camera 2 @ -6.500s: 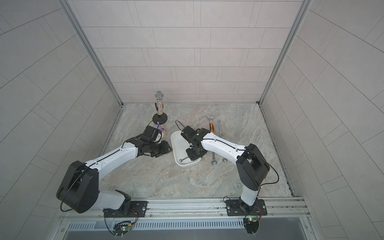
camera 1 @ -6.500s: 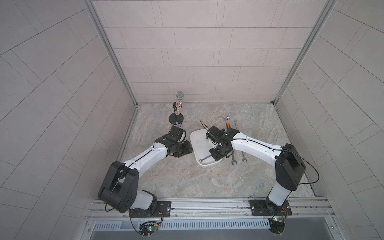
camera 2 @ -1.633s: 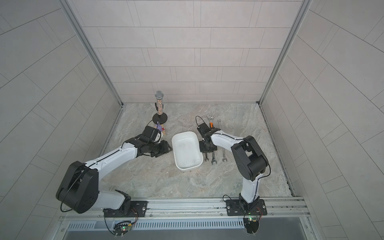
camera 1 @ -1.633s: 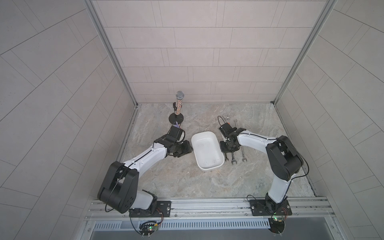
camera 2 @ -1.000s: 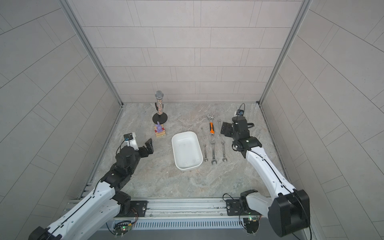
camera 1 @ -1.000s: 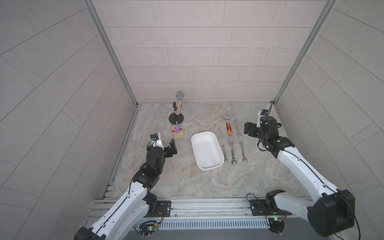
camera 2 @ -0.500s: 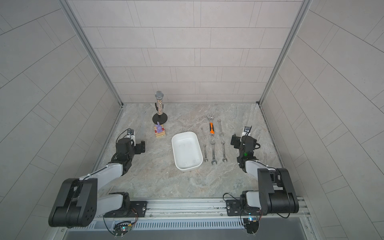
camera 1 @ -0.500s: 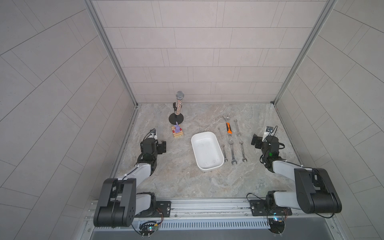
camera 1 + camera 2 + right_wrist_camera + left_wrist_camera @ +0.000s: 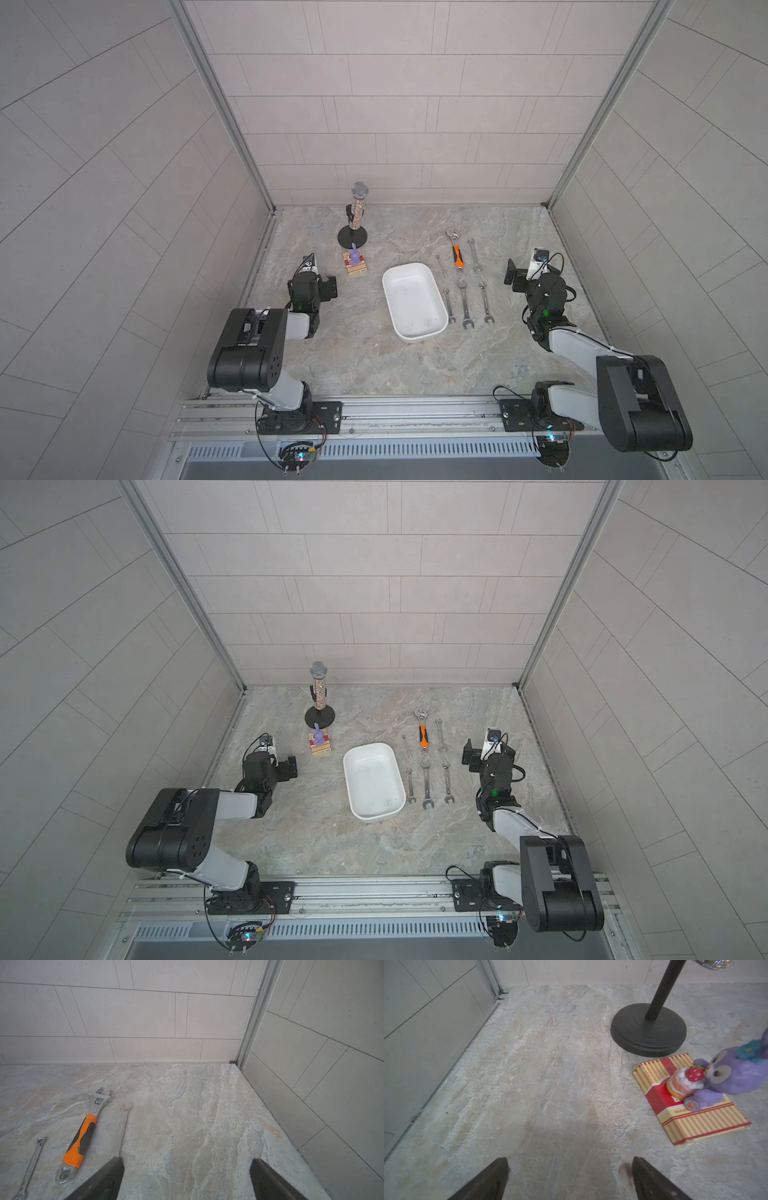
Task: Take out the wrench from the storage box
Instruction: Reset both arms
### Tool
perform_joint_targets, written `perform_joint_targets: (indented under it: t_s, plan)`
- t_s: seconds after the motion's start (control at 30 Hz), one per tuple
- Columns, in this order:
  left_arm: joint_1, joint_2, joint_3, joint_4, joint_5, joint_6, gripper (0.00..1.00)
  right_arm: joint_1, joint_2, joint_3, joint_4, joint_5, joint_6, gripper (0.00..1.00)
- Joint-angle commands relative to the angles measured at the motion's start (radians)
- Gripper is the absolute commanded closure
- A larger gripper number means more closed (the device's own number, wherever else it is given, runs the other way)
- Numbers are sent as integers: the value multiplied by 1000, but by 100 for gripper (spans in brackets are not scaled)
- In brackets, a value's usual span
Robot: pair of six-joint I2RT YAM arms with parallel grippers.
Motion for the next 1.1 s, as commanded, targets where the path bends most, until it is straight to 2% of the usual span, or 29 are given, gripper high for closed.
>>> perform_joint_targets:
  t_s: [0.0,0.03,0.1,0.13,0.2,0.23,0.27,0.3,0.33,0.37,0.4,0.47,0.53,0.6,0.7,0.8,0.87,0.97,1.07]
  plan:
    - [-1,9,31,61,1,4,0,26,-33,-73,16,-50,-2,0]
    - [-1,10,31,61,-1,4,0,46,-10,-90,22,-26,-25,0]
    - [-1,16,29,73,-7,-2,0,57,87,-141,271,8,-41,0]
    - [0,19,27,82,-6,-6,0,56,135,-138,336,39,-8,0]
    - [5,19,29,77,-1,-11,0,51,253,-66,295,52,5,0]
    - [6,19,31,74,-5,-14,0,48,325,-47,336,51,3,0]
    - [7,24,33,74,-6,-15,0,49,425,-32,459,45,0,0]
    - [7,28,35,76,-7,-16,0,48,384,-12,321,61,11,0]
    - [9,31,37,74,-6,-17,0,34,316,61,60,66,26,0]
    - [10,34,41,69,-6,-18,0,12,343,91,95,12,34,0]
    - [10,36,42,69,-4,-19,0,11,389,52,238,10,44,0]
    - [12,38,44,67,-5,-19,0,9,325,100,26,13,36,0]
    - [11,38,45,66,-6,-19,0,14,383,55,223,5,34,0]
    - [11,39,45,66,-6,-19,0,30,318,51,116,-6,3,0]
    - [11,39,45,65,-6,-19,0,25,375,52,208,-56,0,0]
    - [11,39,44,67,-5,-18,0,22,346,106,52,-61,-2,0]
    - [10,34,40,74,-3,-17,0,16,374,90,132,-76,6,0]
    - [10,29,35,79,0,-16,0,16,354,93,92,-68,8,0]
    - [10,15,22,87,4,-17,0,16,357,57,170,-52,13,0]
